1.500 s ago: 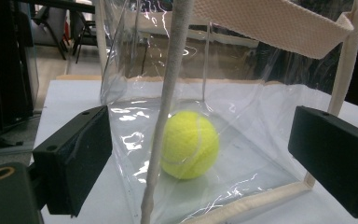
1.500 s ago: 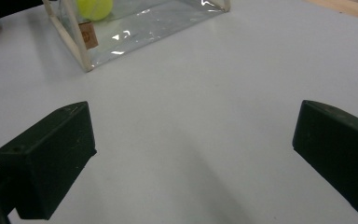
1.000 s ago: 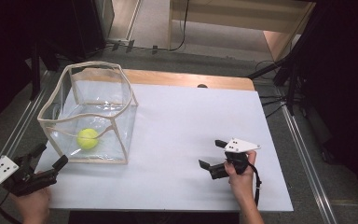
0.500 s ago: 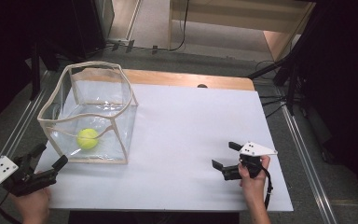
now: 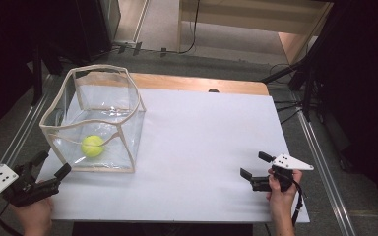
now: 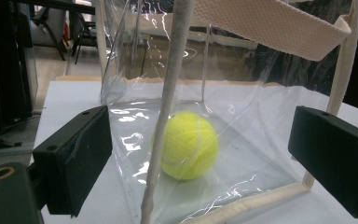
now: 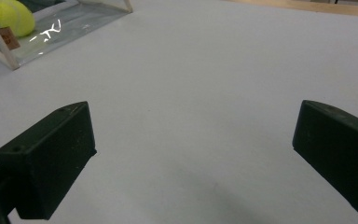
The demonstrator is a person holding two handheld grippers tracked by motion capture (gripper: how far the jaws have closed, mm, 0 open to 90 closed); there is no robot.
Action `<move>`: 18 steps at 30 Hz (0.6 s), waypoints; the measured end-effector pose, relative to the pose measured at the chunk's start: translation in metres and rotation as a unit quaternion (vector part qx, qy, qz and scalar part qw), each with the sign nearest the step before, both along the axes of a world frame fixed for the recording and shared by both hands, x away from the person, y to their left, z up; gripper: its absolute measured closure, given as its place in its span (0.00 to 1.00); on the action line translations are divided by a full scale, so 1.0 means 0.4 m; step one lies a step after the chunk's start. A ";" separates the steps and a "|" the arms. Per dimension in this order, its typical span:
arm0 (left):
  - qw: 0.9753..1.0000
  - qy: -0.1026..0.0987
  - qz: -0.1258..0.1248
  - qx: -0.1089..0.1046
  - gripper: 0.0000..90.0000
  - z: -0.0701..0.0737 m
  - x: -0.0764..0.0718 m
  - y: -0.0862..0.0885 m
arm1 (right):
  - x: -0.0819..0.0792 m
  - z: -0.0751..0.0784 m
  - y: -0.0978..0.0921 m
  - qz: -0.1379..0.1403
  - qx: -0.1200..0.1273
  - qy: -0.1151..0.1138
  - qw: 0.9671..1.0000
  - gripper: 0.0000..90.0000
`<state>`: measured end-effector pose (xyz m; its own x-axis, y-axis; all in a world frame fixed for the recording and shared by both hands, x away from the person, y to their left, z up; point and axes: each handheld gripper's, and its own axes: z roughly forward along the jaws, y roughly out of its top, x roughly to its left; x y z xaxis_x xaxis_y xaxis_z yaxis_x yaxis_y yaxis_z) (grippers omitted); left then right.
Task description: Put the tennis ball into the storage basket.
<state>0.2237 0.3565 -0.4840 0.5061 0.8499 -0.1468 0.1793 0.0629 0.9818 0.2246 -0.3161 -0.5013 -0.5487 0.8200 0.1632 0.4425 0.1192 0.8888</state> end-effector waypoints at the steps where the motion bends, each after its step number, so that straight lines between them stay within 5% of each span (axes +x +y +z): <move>1: 1.000 0.000 0.000 0.000 0.07 0.000 0.000 0.000 | -0.003 0.000 -0.005 -0.002 0.001 -0.001 1.000 0.00; 18: 1.000 0.001 0.002 0.002 0.07 0.000 0.000 -0.004 | -0.040 -0.021 -0.098 -0.040 0.023 -0.013 0.999 0.00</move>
